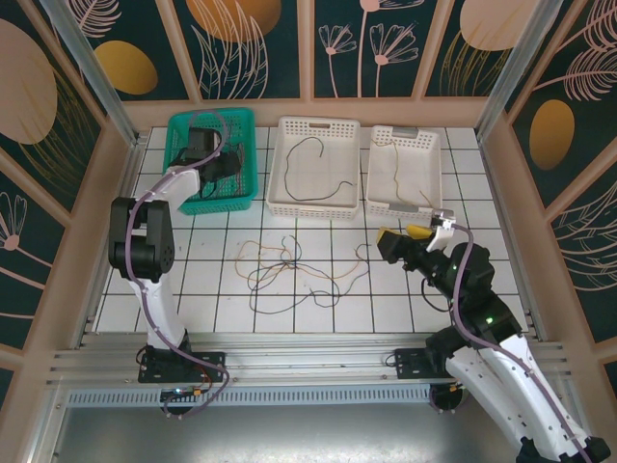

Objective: Untangle the cables

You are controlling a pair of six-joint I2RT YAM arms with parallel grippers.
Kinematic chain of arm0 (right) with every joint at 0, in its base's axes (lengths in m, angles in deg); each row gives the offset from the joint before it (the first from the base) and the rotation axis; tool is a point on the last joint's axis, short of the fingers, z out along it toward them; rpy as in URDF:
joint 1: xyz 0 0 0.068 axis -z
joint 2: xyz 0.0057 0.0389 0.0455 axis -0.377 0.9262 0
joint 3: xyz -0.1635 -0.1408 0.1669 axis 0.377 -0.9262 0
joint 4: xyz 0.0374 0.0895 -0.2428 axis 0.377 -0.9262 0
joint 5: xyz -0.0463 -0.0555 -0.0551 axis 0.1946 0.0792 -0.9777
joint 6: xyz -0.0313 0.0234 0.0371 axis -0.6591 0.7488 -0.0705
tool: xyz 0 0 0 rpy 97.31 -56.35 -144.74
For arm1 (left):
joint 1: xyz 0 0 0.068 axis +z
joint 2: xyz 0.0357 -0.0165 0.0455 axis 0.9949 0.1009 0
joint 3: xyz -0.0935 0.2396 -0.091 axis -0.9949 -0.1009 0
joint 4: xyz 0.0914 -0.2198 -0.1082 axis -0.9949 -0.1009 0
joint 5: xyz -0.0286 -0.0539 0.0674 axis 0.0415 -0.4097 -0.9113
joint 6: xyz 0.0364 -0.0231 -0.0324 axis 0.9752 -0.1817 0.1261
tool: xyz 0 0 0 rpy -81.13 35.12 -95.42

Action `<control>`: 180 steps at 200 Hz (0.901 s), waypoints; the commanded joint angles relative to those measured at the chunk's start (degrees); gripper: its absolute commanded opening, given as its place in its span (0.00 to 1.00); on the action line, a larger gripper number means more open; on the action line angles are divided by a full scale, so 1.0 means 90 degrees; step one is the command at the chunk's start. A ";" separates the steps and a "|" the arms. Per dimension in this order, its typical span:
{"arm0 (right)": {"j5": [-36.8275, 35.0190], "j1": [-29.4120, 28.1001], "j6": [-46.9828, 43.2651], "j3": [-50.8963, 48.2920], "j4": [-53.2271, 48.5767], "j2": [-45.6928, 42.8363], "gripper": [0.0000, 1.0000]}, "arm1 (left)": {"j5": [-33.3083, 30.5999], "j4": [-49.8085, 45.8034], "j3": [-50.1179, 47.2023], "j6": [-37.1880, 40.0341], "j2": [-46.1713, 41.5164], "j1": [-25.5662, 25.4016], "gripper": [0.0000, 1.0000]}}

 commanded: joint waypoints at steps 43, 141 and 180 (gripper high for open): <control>0.0373 0.0066 -0.0152 -0.0049 0.0153 0.0339 0.93 | 0.0342 -0.0553 0.0358 -0.0454 -0.1117 0.0093 0.74; 0.0281 -0.1821 -0.0451 0.0772 0.0317 0.4108 0.90 | 0.1213 -0.0795 -0.2480 -0.1014 -0.4569 0.0071 0.99; 0.0186 -0.2579 -0.0453 0.1324 0.0792 0.5767 0.86 | 0.0610 -0.0896 -0.3667 -0.0660 -0.5742 0.0072 0.98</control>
